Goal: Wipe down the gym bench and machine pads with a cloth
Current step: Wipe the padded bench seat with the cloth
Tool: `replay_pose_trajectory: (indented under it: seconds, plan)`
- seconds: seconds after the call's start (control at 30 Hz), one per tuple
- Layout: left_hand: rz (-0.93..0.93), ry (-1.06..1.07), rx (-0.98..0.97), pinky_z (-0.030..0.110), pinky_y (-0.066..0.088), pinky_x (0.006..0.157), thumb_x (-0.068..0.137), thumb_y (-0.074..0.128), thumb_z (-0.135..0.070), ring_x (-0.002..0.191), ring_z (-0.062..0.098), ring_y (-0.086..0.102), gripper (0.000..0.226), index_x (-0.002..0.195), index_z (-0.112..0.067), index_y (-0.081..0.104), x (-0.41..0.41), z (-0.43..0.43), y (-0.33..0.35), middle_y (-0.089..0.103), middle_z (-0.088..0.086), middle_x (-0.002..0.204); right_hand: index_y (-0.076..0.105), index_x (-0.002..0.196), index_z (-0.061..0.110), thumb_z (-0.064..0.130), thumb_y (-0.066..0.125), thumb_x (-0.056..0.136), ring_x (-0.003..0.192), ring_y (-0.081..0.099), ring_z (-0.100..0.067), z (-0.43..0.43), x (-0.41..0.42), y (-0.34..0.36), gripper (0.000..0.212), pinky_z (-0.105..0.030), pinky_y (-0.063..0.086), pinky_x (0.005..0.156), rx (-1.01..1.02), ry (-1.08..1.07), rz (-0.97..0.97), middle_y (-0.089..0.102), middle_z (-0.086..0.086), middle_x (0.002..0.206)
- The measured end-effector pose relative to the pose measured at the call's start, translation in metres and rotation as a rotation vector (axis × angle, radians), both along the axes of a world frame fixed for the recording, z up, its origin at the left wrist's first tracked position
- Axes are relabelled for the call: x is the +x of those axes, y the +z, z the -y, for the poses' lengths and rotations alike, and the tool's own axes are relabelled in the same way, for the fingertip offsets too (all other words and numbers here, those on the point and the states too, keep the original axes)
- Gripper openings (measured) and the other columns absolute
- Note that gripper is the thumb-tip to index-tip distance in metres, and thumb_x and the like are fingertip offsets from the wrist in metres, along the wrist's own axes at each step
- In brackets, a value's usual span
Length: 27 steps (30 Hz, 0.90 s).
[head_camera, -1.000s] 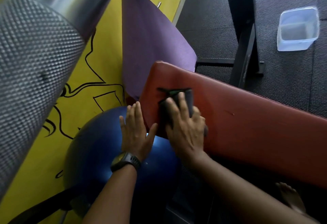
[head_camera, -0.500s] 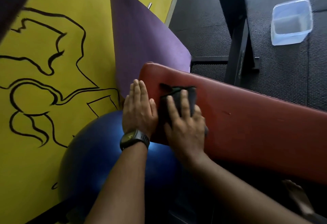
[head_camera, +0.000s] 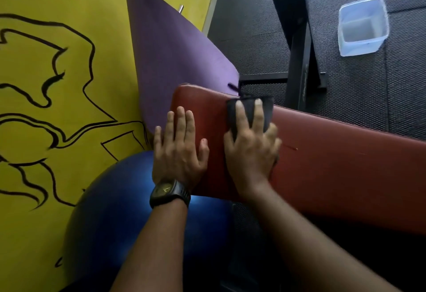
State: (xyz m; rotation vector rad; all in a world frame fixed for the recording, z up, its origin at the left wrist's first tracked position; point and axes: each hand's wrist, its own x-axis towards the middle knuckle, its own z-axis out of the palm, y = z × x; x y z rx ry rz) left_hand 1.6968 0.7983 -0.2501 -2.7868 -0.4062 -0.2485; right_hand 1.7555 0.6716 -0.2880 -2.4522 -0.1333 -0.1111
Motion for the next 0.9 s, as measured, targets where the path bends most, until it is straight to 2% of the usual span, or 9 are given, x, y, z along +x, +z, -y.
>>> replay_pose_trajectory:
  seconds: [0.1, 0.17, 0.23, 0.37, 0.47, 0.6, 0.73, 0.83, 0.9]
  plan:
    - [-0.003, -0.043, 0.041, 0.060, 0.034, 0.114, 0.099, 0.037, -0.039, 0.148, 0.036, 0.035, 0.065, 0.154, -0.005, 0.040, 0.000, -0.005, -0.001, 0.036, 0.017, 0.160, 0.057, 0.142, 0.035, 0.042, 0.056, 0.090, 0.106, 0.057, -0.043, -0.003, -0.027, 0.000, 0.053, -0.048, 0.048, 0.077, 0.028, 0.181, 0.147, 0.046, -0.009, 0.156]
    - [0.027, -0.053, 0.025, 0.060, 0.036, 0.113, 0.099, 0.037, -0.038, 0.148, 0.035, 0.035, 0.063, 0.154, -0.007, 0.041, -0.001, -0.004, -0.002, 0.037, 0.015, 0.160, 0.057, 0.142, 0.036, 0.043, 0.058, 0.090, 0.104, 0.057, -0.044, 0.000, -0.004, -0.003, 0.052, -0.047, 0.047, 0.073, -0.004, 0.347, 0.280, 0.047, -0.008, 0.155]
    - [0.048, -0.054, 0.020, 0.059, 0.035, 0.114, 0.099, 0.037, -0.040, 0.150, 0.033, 0.033, 0.063, 0.155, -0.010, 0.041, 0.001, -0.004, -0.003, 0.036, 0.014, 0.161, 0.052, 0.145, 0.039, 0.044, 0.056, 0.087, 0.107, 0.057, -0.044, 0.007, 0.030, -0.006, 0.058, -0.047, 0.047, 0.075, -0.085, 0.375, 0.298, 0.043, -0.005, 0.158]
    - [0.038, -0.025, 0.017, 0.057, 0.030, 0.118, 0.095, 0.037, -0.043, 0.152, 0.032, 0.028, 0.069, 0.157, -0.014, 0.037, 0.002, -0.002, -0.002, 0.033, 0.012, 0.163, 0.041, 0.152, 0.040, 0.045, 0.053, 0.089, 0.120, 0.051, -0.043, 0.031, 0.040, -0.021, 0.064, -0.051, 0.044, 0.088, -0.041, 0.063, 0.010, 0.031, -0.005, 0.164]
    - [0.050, -0.023, 0.024, 0.056, 0.032, 0.116, 0.094, 0.037, -0.045, 0.150, 0.034, 0.031, 0.070, 0.156, -0.013, 0.039, 0.002, -0.002, -0.002, 0.035, 0.013, 0.162, 0.049, 0.148, 0.033, 0.040, 0.059, 0.083, 0.113, 0.053, -0.042, 0.031, -0.025, -0.020, 0.066, -0.049, 0.045, 0.087, -0.039, -0.075, 0.023, 0.037, -0.008, 0.161]
    - [0.033, -0.047, 0.051, 0.057, 0.035, 0.114, 0.094, 0.036, -0.046, 0.149, 0.035, 0.034, 0.070, 0.156, -0.011, 0.039, 0.002, -0.005, -0.003, 0.036, 0.014, 0.161, 0.056, 0.143, 0.034, 0.036, 0.064, 0.083, 0.112, 0.054, -0.044, 0.008, -0.072, -0.009, 0.061, -0.052, 0.046, 0.086, 0.005, 0.105, 0.124, 0.043, -0.010, 0.157]
    - [0.027, -0.043, 0.040, 0.058, 0.034, 0.114, 0.094, 0.035, -0.048, 0.150, 0.035, 0.032, 0.072, 0.157, -0.012, 0.037, 0.001, -0.005, -0.001, 0.034, 0.014, 0.162, 0.055, 0.143, 0.038, 0.043, 0.053, 0.085, 0.108, 0.057, -0.043, 0.021, -0.007, -0.016, 0.058, -0.050, 0.047, 0.079, -0.073, 0.298, 0.255, 0.045, -0.006, 0.156]
    - [0.032, -0.022, 0.027, 0.057, 0.032, 0.116, 0.093, 0.036, -0.048, 0.151, 0.033, 0.030, 0.072, 0.157, -0.014, 0.037, 0.002, -0.001, 0.000, 0.033, 0.012, 0.163, 0.047, 0.148, 0.041, 0.044, 0.054, 0.087, 0.112, 0.055, -0.041, 0.046, 0.012, -0.032, 0.062, -0.049, 0.046, 0.081, -0.058, 0.073, 0.095, 0.039, -0.004, 0.160]
    - [0.026, -0.012, 0.031, 0.057, 0.032, 0.116, 0.093, 0.036, -0.048, 0.151, 0.033, 0.029, 0.072, 0.157, -0.014, 0.037, 0.003, 0.000, 0.002, 0.032, 0.012, 0.163, 0.046, 0.149, 0.038, 0.045, 0.055, 0.089, 0.113, 0.053, -0.041, 0.054, -0.015, -0.039, 0.061, -0.049, 0.044, 0.083, -0.053, -0.128, -0.002, 0.037, -0.005, 0.161]
